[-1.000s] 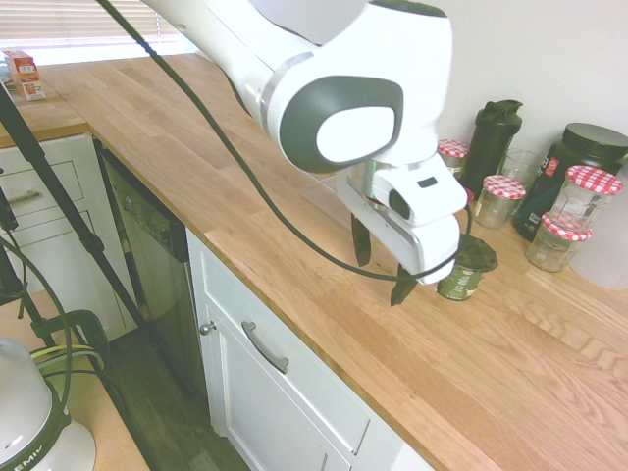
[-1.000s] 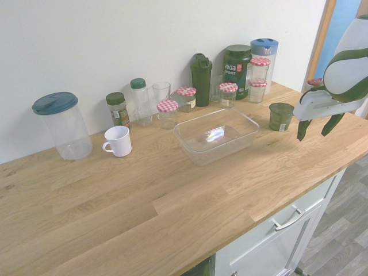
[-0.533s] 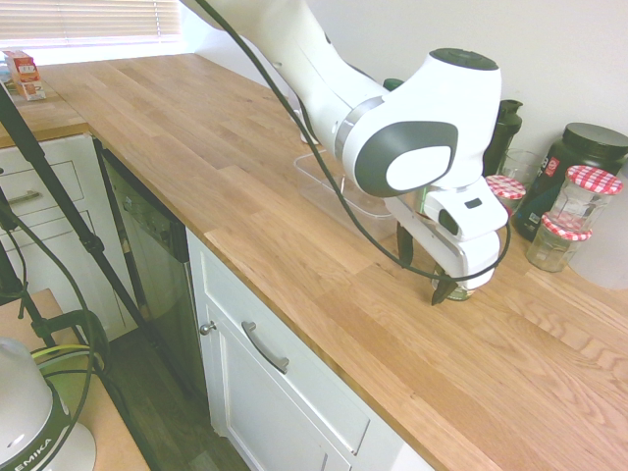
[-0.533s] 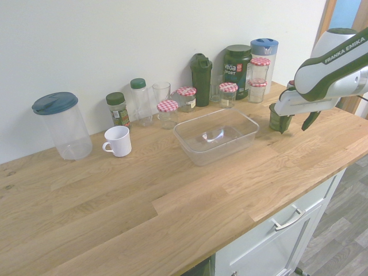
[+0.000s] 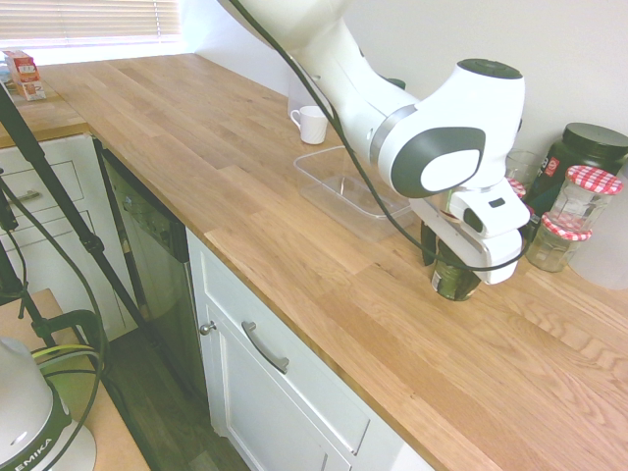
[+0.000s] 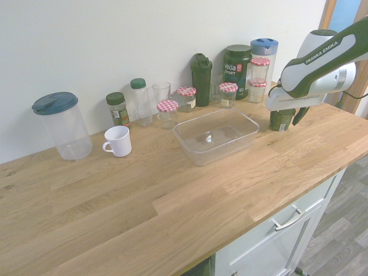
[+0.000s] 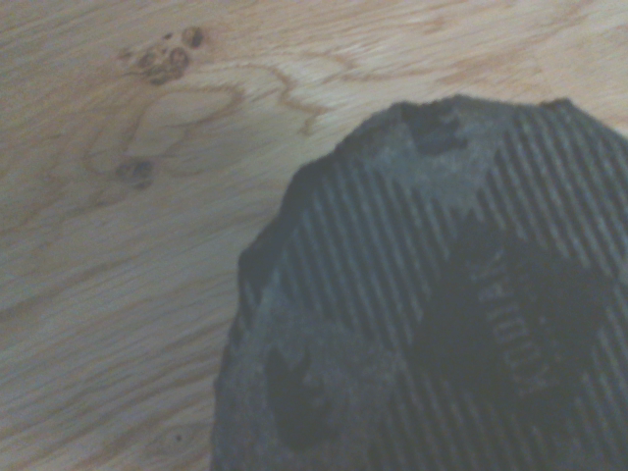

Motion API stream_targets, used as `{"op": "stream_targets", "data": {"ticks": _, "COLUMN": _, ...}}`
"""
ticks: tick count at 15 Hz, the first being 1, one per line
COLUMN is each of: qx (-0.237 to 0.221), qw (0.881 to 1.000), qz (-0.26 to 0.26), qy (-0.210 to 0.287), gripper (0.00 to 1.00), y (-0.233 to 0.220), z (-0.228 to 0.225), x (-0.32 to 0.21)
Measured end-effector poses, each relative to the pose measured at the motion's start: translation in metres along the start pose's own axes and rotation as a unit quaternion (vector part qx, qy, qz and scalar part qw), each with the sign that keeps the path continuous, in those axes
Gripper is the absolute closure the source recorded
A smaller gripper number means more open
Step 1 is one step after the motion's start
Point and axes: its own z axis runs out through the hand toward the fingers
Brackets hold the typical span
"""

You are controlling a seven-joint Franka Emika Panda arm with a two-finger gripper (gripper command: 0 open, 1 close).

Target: Put the cereal into the container

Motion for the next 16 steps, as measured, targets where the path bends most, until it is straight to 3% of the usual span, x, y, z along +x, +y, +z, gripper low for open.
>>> {"op": "stream_targets", "data": {"ticks": 1, "qx": 0.000, "qw": 1.000, "qz": 0.001, "qy": -0.001, "gripper": 0.00, "y": -0.005, "z": 0.002, "x": 0.002}}
{"op": "stream_targets", "data": {"ticks": 2, "qx": 0.001, "qw": 1.000, "qz": 0.003, "qy": -0.001, "gripper": 1.00, "y": -0.010, "z": 0.005, "x": 0.003}}
{"op": "stream_targets", "data": {"ticks": 13, "qx": -0.001, "qw": 1.000, "qz": 0.006, "qy": -0.008, "gripper": 1.00, "y": -0.031, "z": -0.011, "x": 0.012}}
{"op": "stream_targets", "data": {"ticks": 16, "qx": 0.017, "qw": 1.000, "qz": 0.006, "qy": -0.002, "gripper": 1.00, "y": -0.050, "z": -0.058, "x": 0.016}}
